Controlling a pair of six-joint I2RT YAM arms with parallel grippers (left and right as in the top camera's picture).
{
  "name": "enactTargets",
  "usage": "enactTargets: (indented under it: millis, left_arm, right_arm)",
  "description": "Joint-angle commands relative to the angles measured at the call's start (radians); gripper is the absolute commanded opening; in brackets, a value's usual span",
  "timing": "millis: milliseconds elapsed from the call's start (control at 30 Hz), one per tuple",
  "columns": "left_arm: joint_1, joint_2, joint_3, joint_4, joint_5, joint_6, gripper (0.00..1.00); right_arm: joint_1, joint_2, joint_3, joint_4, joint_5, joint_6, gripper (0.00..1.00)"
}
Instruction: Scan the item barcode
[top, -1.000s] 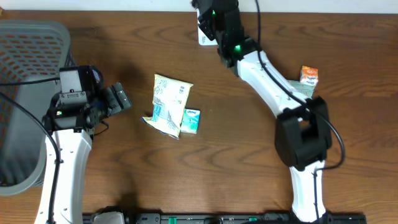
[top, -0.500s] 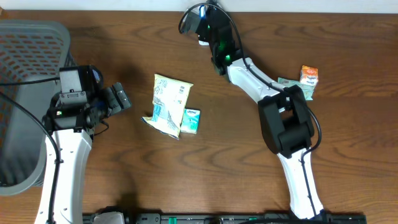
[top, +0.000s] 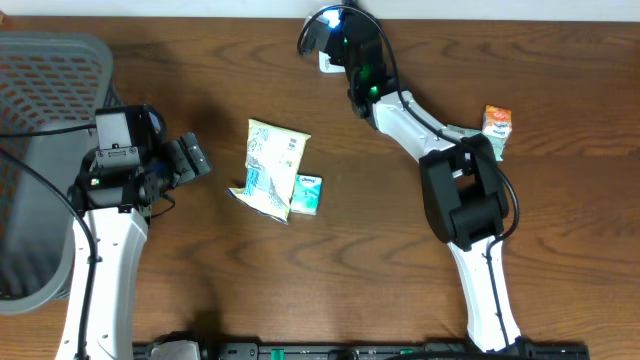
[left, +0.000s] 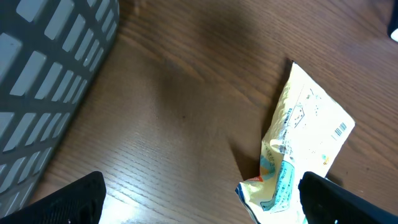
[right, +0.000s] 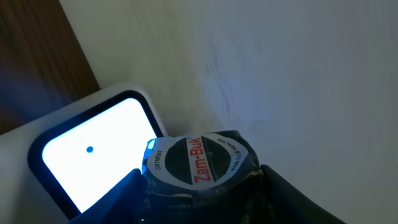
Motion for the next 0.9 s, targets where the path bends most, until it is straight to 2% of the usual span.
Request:
enactTargets:
  millis: [0,200,367,467,667,767,867]
  left_arm:
    - [0.003,0.002,0.001,-0.003,-0.002,-0.002,0.98]
    - [0.003,0.002,0.001,-0.003,-0.002,-0.002,0.98]
    - [0.003,0.002,0.001,-0.003,-0.002,-0.002,0.98]
    - [0.003,0.002,0.001,-0.003,-0.002,-0.002,0.98]
    - [0.003,0.002,0.001,-0.003,-0.002,-0.002,0.98]
    - [0.003,0.002,0.001,-0.003,-0.002,-0.002,0.98]
    - [0.003,0.002,0.001,-0.003,-0.002,-0.002,0.98]
  right_arm:
    - [0.005,0.011,0.003,0.003,-0.037,0.015,0.51]
    - [0.011,0.003,0.003,0.006,-0.04,0.047,0.52]
    - [0.02,-0.042,0.003,-0.003,-0.053,0.208,0.52]
    - [0.028,-0.105,0.003,-0.074,-0.13,0.333,0.52]
    - [0.035,-0.225,0.003,-0.306,-0.458,0.644,0.52]
    - [0.032,-0.261,0.003,-0.416,-0.619,0.726,0.51]
    - [0.027,-0.275,0.003,-0.603,-0.758,0.791,0.47]
